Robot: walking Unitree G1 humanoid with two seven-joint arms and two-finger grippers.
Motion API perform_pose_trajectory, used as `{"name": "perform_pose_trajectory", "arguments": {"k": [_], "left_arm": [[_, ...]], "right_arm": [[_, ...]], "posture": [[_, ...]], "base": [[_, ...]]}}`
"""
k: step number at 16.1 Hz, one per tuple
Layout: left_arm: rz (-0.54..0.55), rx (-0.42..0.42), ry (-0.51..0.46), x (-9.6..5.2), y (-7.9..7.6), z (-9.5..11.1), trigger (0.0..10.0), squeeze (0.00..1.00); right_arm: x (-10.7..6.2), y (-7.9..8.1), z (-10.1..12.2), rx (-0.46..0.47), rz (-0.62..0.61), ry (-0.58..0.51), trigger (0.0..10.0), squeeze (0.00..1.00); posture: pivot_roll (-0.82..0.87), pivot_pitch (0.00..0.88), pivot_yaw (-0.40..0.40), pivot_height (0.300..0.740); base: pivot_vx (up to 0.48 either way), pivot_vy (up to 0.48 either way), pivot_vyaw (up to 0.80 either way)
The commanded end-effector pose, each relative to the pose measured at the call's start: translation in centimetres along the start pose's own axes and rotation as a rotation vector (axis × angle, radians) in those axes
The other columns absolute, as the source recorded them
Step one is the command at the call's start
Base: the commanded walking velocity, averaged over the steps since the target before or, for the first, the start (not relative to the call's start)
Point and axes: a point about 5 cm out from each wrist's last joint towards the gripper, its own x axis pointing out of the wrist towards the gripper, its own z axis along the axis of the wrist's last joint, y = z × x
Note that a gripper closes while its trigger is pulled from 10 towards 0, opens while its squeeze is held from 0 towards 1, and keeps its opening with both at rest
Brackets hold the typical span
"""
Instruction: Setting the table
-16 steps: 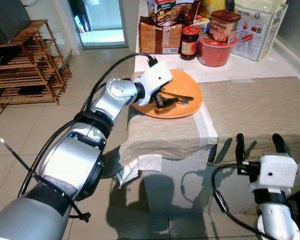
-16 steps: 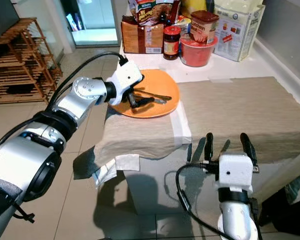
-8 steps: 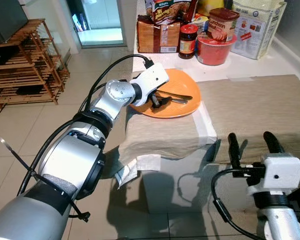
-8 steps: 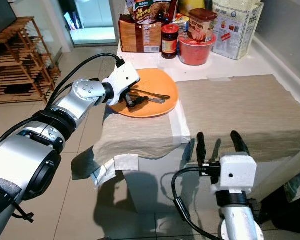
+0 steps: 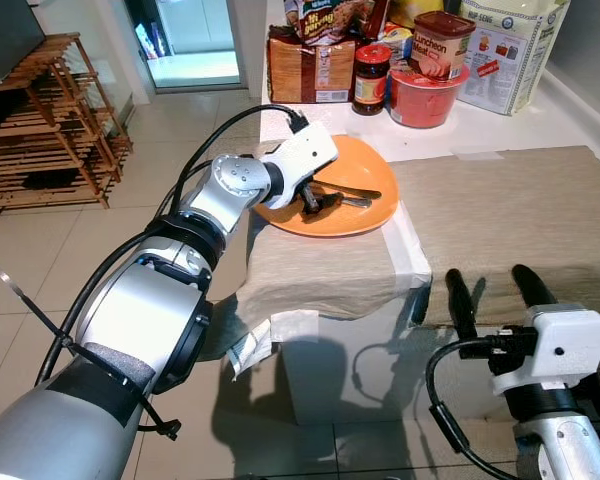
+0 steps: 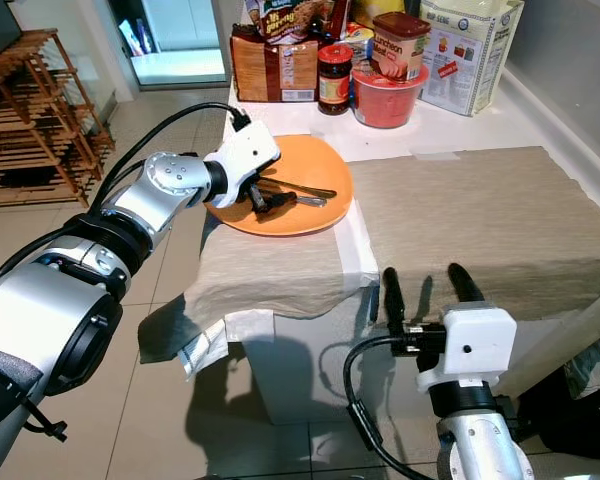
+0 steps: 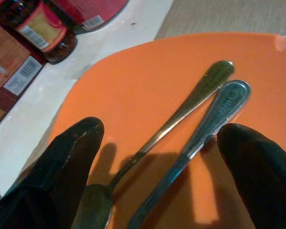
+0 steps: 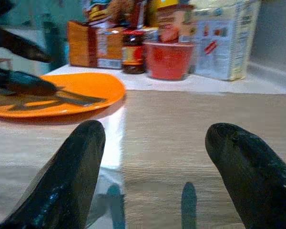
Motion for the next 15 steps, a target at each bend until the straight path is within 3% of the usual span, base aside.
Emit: {"name": "perform_pose_trajectory", "arguments": {"k": [1,5,15], "left_arm": [[-0.003,0.007,0.004,-0.4,0.7,0.5,10.0,0.0],[-0.043,0.007,-0.004,-0.7,1.0,0.8,10.0,0.0],[-0.097,-0.033,0.057,-0.2,-0.3,-0.6,10.0,0.0]], "right_arm": [[-0.2,0.2,0.3,0.02,0.048,0.005,10.0,0.0],[0.0,0.1,0.1,0.05,0.165,0.046,10.0,0.0],[0.8,1.3,-0.1,0.084,0.162,0.032,10.0,0.0]], "posture": [[-0.17,0.068,0.087,0.74],[-0.15,0.062,0.078,0.74],[-0.15,0.048,0.084,0.74]], "base": [[0.0,0.0,0.0],[0.0,0.0,0.0],[0.0,0.0,0.0]]}}
